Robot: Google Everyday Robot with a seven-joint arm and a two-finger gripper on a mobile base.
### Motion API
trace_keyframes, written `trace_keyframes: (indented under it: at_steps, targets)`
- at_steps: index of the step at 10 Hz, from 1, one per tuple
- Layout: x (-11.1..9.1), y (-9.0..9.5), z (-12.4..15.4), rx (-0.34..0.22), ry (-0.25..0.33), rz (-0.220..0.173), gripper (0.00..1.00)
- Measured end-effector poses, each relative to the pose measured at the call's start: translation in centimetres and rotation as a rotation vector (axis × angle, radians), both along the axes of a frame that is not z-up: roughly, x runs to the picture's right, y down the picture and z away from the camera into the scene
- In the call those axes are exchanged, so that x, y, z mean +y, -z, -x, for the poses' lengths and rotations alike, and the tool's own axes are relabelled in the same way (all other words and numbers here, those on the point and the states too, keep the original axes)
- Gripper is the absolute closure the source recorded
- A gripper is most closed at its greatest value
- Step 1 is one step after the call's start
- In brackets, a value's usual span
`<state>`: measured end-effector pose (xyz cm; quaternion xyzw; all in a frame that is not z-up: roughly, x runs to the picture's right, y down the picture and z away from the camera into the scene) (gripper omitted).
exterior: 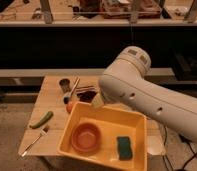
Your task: Place brush in table surface
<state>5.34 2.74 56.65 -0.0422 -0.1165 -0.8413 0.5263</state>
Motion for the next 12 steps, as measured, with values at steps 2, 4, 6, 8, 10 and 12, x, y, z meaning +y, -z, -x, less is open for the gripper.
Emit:
trace_keyframes:
  at_steps: [2, 4, 6, 8, 10, 12]
  targets:
    - [-1.5, -0.4, 0.1, -0.074, 0.133, -0.031, 0.20]
    - [-3.8, -1.0, 0.3, -0.189, 0.340, -0.056, 0.20]
    - [-6.8, -2.3, 0.6, -0.262, 0.544, -0.047, 0.20]
    - [-8.7, -3.4, 0.6, -0.287, 0.669, -0.029, 0.20]
    - [-9.5, -3.8, 0.7, -0.299, 0.727, -0.022, 0.20]
    - [-9.4, -3.9, 0.5, -0.320, 0.735, -0.033, 0.20]
